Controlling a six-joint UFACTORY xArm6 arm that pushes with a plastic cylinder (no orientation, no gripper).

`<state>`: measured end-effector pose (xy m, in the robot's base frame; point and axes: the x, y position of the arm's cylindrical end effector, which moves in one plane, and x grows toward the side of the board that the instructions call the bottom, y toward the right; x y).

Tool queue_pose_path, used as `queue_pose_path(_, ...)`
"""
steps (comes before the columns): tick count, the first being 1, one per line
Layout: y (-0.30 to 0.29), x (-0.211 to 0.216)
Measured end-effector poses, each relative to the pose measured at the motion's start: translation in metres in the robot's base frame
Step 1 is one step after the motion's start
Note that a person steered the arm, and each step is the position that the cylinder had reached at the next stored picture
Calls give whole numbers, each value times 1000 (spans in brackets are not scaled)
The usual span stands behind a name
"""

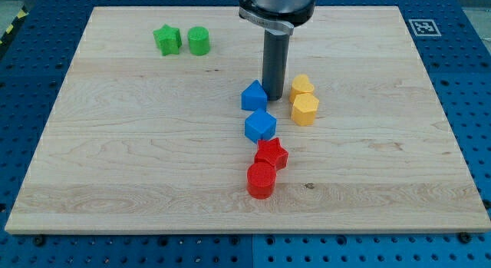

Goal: Separate the yellow blocks

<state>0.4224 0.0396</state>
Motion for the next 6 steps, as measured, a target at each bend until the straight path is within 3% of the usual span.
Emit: queue_pose_path(6,72,8)
